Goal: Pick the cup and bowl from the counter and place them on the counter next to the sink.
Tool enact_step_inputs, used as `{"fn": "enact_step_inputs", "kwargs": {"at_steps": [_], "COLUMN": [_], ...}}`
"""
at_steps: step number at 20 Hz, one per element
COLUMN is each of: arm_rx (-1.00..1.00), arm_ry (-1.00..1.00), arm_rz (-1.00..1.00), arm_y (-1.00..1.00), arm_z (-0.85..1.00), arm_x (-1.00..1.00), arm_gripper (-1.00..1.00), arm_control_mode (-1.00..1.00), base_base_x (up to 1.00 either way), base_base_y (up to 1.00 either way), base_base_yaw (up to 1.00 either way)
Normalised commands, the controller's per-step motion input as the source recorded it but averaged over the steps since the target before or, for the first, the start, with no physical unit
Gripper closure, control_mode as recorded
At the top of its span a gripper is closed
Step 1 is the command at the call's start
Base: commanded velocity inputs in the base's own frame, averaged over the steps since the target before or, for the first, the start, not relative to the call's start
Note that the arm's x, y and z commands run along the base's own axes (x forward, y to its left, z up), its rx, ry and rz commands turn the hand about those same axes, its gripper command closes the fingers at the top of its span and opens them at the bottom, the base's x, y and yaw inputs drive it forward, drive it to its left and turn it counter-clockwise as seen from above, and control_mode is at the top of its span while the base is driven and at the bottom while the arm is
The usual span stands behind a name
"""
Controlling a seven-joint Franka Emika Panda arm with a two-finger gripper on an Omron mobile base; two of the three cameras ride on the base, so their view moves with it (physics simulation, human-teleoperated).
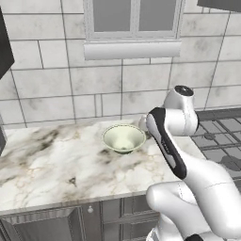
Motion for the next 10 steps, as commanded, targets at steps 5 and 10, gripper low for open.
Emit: {"fn": "enact_step_inputs", "kwargs": {"at_steps": [5,10], "arm_rx": [0.01,0.15], "arm_ry": [0.03,0.07], "arm_rz": [0.00,0.00], "arm_y": [-0.03,-0.11], "arm_z": [0.00,0.00], "arm_x": [0.33,0.15], "arm_gripper": [-1.00,-1.00], "arm_control_mode": [-1.00,-1.00], "base_base_x": [0.00,0.00], "base_base_y": [0.00,0.00], "base_base_yaw": [0.00,0.00]}}
